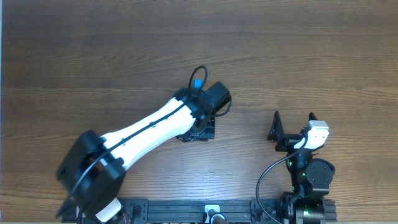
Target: Stack Cubes
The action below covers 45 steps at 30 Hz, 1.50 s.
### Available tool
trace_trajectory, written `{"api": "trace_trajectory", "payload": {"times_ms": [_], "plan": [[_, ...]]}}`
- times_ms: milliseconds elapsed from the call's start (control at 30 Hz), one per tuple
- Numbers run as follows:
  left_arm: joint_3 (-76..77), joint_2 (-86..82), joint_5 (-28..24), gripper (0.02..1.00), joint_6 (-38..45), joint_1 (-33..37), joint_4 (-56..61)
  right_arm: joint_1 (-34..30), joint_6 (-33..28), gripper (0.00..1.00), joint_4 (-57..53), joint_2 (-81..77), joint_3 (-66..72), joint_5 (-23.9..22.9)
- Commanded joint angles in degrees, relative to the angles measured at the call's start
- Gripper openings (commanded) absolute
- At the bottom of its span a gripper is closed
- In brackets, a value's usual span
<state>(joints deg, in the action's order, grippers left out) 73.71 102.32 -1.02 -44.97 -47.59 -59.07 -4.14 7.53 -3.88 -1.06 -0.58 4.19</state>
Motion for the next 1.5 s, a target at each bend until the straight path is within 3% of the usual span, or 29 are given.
{"api": "trace_trajectory", "payload": {"times_ms": [33, 500, 1500], "plan": [[5.68, -3.19, 1.18, 0.036, 0.9, 1.09, -5.16, 0.04, 0.33, 0.993, -0.2, 0.35, 0.26, 0.28], [11.56, 0.66, 2.16, 0.036, 3.61, 5.25, -7.28, 0.04, 0.33, 0.993, -0.2, 0.35, 0.26, 0.28], [11.54, 7.5, 2.21, 0.04, 4.83, 5.51, -2.49, 0.07, 0.33, 0.991, -0.2, 0.35, 0.26, 0.28]]}}
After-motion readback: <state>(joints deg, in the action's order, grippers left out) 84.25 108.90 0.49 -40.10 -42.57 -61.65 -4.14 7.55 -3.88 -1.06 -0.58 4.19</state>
